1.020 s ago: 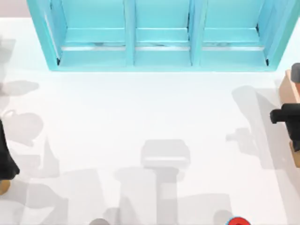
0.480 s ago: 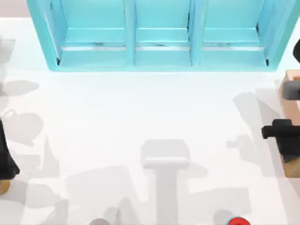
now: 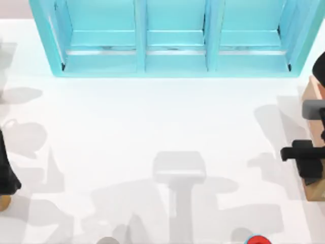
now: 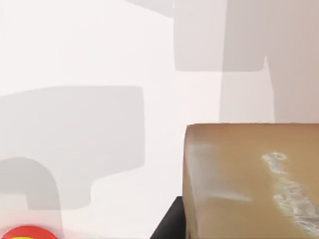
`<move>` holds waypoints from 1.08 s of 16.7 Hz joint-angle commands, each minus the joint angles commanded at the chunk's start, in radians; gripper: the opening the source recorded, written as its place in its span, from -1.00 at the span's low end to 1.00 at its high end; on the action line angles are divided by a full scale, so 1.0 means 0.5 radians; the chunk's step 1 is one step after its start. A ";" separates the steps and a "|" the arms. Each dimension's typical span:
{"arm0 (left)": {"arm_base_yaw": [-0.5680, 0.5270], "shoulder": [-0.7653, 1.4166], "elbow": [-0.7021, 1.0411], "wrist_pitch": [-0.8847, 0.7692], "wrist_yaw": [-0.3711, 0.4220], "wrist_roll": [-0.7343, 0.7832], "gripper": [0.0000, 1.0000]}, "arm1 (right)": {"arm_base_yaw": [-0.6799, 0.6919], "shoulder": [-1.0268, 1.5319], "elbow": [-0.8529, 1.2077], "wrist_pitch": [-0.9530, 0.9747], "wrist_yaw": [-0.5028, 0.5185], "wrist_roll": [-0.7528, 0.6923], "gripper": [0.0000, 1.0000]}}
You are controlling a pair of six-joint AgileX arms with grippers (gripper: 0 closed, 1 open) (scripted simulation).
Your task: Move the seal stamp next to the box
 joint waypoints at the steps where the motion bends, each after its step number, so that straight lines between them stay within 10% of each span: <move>1: 0.000 0.000 0.000 0.000 0.000 0.000 1.00 | 0.000 0.000 0.000 0.000 0.000 0.000 -0.70; 12: 0.000 0.000 0.000 0.000 0.000 0.000 1.00 | 0.000 0.000 0.000 0.000 0.000 0.000 0.96; 18: 0.000 0.000 0.000 0.000 0.000 0.000 1.00 | 0.000 0.000 0.000 0.000 0.000 0.000 1.00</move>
